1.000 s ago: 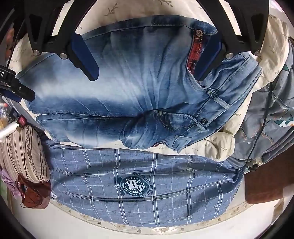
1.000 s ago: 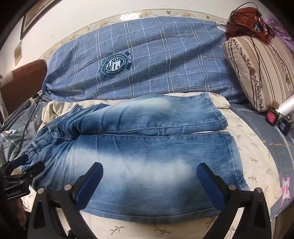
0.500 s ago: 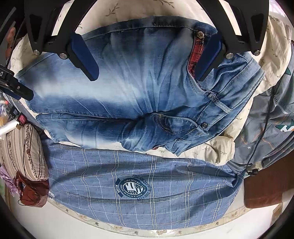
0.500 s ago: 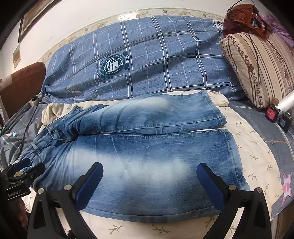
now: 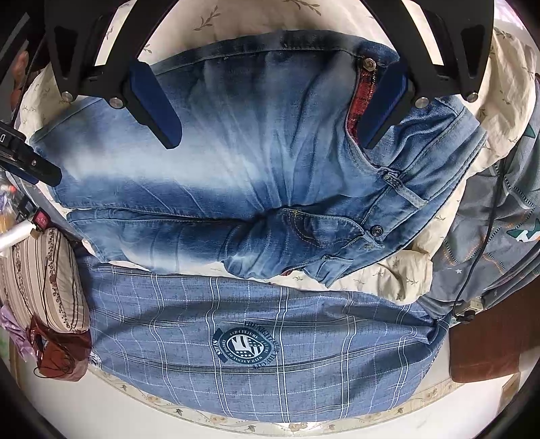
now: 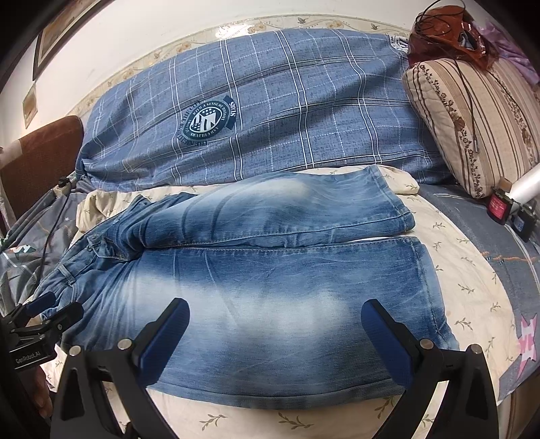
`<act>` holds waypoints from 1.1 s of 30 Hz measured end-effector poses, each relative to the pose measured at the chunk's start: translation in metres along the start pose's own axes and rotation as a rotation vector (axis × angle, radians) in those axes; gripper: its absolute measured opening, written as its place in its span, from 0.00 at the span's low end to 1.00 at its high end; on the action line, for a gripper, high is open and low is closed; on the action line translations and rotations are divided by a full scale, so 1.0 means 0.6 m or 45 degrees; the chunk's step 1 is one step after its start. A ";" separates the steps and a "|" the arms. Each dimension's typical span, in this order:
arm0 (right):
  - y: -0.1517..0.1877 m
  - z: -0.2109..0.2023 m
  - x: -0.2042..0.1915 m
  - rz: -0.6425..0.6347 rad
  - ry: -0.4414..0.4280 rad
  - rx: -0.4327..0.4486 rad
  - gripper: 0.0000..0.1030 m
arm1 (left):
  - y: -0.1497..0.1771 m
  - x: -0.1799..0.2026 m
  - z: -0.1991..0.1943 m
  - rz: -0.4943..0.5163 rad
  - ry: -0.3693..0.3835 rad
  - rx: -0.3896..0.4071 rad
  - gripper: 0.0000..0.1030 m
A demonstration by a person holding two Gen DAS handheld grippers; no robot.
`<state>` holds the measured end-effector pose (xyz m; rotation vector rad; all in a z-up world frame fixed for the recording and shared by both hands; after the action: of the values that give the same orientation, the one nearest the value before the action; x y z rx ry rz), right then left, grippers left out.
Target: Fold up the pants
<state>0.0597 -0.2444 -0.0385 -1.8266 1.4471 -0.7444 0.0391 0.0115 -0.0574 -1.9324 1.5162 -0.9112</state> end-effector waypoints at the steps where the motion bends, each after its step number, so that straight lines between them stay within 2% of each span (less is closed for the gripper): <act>1: 0.000 0.000 0.000 0.000 0.000 -0.001 1.00 | 0.001 0.000 0.000 0.000 0.000 -0.001 1.00; 33: -0.001 -0.003 0.003 0.012 -0.004 0.001 1.00 | 0.002 -0.007 -0.001 -0.020 0.005 -0.013 1.00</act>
<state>0.0590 -0.2463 -0.0366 -1.8185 1.4515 -0.7370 0.0375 0.0152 -0.0588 -1.9532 1.5128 -0.9158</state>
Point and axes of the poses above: each gripper's, at about its wrist camera, not at the fingertips, and z roughly the way its jaws point, x to its right, y to its underside, the point moved 6 cm from there along z, roughly the way its jaws point, and after that the axes turned 10 degrees about -z, right-handed, at the moved point
